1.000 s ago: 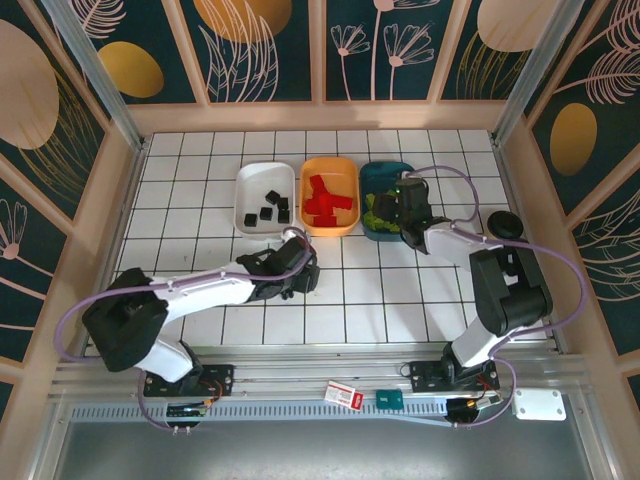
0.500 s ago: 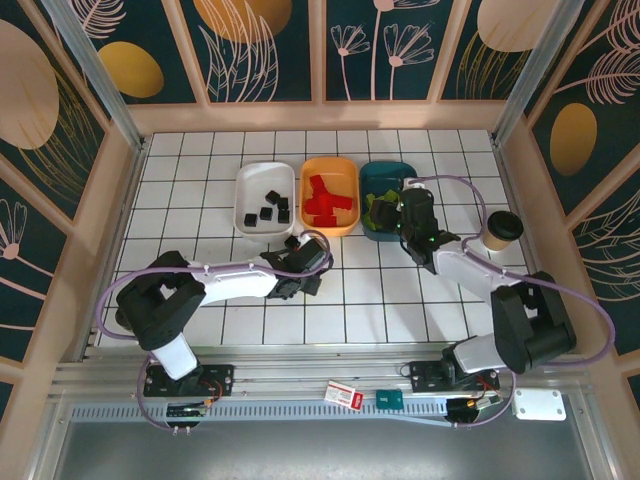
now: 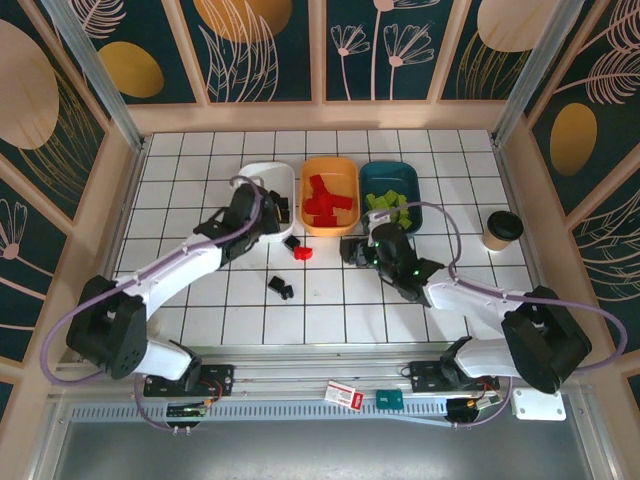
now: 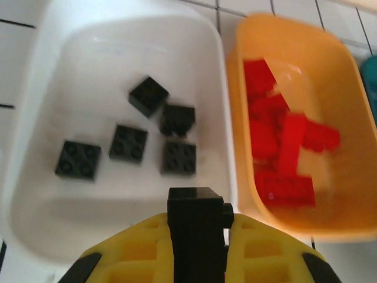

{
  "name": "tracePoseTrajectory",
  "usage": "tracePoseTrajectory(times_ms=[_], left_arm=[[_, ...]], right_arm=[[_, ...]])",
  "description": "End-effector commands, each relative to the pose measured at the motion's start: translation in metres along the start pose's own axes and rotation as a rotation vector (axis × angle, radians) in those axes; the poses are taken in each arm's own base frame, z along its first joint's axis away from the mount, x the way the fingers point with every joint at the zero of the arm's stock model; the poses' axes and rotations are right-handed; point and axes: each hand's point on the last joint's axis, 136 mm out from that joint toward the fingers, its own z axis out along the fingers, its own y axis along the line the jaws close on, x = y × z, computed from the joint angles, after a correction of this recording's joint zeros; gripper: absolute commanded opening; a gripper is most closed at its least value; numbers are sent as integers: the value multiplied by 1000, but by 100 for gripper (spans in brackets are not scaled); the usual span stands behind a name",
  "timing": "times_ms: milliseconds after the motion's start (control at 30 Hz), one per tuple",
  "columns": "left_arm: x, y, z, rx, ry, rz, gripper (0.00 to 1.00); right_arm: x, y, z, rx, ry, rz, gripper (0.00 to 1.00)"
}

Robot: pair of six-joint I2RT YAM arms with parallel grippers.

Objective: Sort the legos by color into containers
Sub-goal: Pick up the lego from the middle-left of the table, then place the lego in the container, then pick up the lego from the bottom-center of the table.

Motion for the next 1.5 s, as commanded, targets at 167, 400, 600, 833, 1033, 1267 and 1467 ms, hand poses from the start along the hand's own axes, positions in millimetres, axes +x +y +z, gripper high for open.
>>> tracePoseTrajectory(times_ms=[167, 400, 600, 833, 1033, 1267, 1467], left_arm=[[-21, 20, 78, -10, 100, -163, 8], [-57, 1, 60, 89, 38, -199, 71], [-80, -14, -14, 184, -92, -197, 95], [-42, 10, -74, 206, -143, -241, 97], [4, 39, -86, 168, -104, -252, 98], [44, 59, -78, 133, -44, -239, 98], [77, 68, -65, 125, 39, -243, 99]], right_arm=[[66, 87, 12, -188, 110, -246, 70], [110, 142, 37, -267, 193, -365, 87], [114, 150, 61, -240, 192, -365, 88], [126, 148, 79, -214, 218, -387, 76], [130, 152, 72, -263, 232, -388, 50], [120, 152, 42, -324, 212, -374, 22], [57, 144, 27, -332, 101, -308, 19]])
